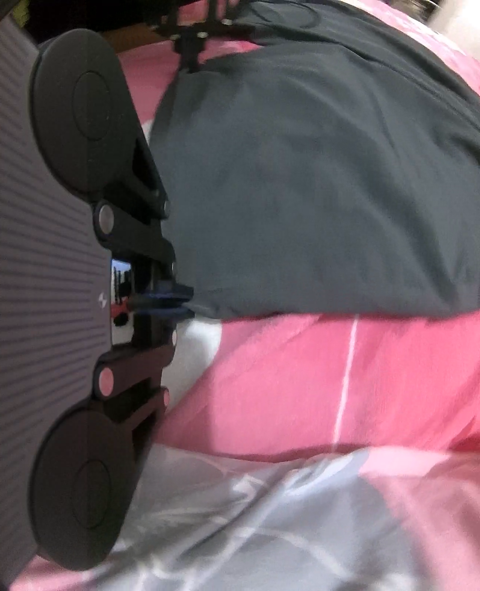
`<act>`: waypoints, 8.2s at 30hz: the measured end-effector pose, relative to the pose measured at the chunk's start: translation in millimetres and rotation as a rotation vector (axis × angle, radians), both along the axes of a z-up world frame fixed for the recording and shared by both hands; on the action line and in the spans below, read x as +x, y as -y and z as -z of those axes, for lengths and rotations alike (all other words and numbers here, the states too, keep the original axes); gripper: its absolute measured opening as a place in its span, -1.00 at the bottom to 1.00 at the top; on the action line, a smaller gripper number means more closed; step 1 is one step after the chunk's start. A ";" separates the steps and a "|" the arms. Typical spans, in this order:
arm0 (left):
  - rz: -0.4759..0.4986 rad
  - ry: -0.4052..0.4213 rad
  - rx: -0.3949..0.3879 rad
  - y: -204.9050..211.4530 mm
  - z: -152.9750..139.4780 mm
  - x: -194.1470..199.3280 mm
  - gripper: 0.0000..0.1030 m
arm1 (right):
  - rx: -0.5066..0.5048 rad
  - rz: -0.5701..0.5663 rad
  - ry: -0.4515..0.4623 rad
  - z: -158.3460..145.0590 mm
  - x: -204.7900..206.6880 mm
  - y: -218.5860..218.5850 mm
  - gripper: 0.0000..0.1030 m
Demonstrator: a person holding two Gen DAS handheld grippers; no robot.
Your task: Fold clothes
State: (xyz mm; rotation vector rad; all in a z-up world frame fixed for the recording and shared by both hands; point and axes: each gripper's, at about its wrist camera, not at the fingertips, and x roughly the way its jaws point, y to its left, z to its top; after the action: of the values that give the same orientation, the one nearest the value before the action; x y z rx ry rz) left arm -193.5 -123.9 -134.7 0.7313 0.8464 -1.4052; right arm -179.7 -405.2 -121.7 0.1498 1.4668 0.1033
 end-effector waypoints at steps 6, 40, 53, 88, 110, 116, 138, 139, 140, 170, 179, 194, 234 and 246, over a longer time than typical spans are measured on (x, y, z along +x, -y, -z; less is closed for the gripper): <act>-0.004 -0.171 -0.084 7.7 -20.3 5.7 -0.96 | -0.101 -0.090 0.003 -21.4 -5.6 -4.1 -1.00; -0.149 -0.396 -0.155 42.9 -0.8 16.4 -0.19 | -0.261 -0.322 0.311 -47.2 45.6 -46.2 -0.78; -0.198 -0.457 -0.126 43.9 25.9 18.1 -0.15 | -0.532 -0.463 0.391 -53.8 97.7 -67.3 -0.85; -0.182 -0.463 -0.181 42.3 26.6 14.8 0.05 | -0.500 -0.404 0.553 -1.2 291.6 -45.9 -0.86; -0.841 -0.530 -0.541 -152.2 -60.5 136.3 0.31 | -0.459 -0.185 0.855 -166.7 223.4 -49.7 -0.77; -1.129 -0.454 -0.573 -264.5 -80.3 134.8 0.33 | -0.348 -0.193 0.957 -203.4 202.9 -68.5 -0.76; -1.478 -0.256 -0.186 -382.2 -72.9 49.2 0.26 | 0.287 -0.624 0.269 -65.4 100.7 -213.4 -0.58; -1.454 -0.241 -0.159 -376.5 -65.5 49.0 0.25 | 0.296 -0.575 0.279 -69.4 110.3 -209.2 -0.55; -1.431 -0.225 -0.133 -370.8 -58.5 48.9 0.24 | 0.309 -0.528 0.289 -74.3 119.8 -205.4 -0.51; -1.102 0.082 0.135 -290.9 -45.8 22.1 -0.44 | 0.508 0.114 0.075 -21.0 329.2 -349.8 0.04; -1.121 0.050 0.179 -280.8 -29.6 35.4 -0.53 | 0.347 0.099 0.041 -15.3 342.1 -382.3 0.18; -1.072 -0.097 -0.158 -275.2 -54.5 22.0 -0.99 | 0.231 0.016 0.122 -20.6 324.9 -370.5 -0.84; -0.400 -0.649 -0.492 63.5 -47.5 157.7 -0.99 | 0.207 -0.021 0.391 -67.5 260.2 -60.3 -0.93; -0.391 -0.694 -0.446 124.5 -9.5 168.3 -0.99 | -0.070 0.023 0.351 -92.4 209.9 32.3 -0.74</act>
State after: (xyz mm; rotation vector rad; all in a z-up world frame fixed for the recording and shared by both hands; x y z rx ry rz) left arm -25.2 -248.4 -125.2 -0.2827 1.0758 -1.4207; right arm 30.2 -437.5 -29.3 0.0866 1.1171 0.0559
